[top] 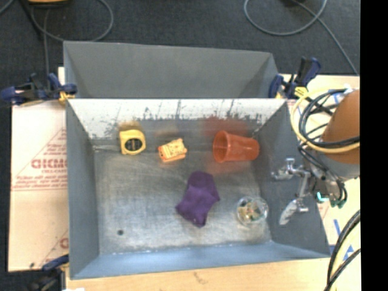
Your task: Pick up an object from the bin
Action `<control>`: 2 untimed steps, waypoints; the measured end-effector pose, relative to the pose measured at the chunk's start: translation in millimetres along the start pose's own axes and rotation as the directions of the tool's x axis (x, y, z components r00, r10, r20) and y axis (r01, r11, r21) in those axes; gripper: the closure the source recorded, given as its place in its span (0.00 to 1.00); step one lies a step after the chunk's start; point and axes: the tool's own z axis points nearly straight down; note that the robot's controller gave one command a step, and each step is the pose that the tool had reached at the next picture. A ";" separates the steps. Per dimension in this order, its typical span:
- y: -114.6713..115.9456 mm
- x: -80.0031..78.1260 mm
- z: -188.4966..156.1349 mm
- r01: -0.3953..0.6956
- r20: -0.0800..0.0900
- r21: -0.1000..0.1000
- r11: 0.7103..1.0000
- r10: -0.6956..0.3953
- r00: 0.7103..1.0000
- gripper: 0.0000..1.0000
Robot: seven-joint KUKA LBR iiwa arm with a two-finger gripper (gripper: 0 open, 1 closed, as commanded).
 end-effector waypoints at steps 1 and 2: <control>0.7 -2.1 -3.9 0.005 0.007 0.002 1.000 -0.005 1.000 1.00; 0.7 -2.1 -3.9 0.006 0.007 0.002 1.000 -0.006 1.000 1.00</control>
Offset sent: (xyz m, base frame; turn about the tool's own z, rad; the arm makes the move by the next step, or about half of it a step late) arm 0.0000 0.0000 0.0000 0.0000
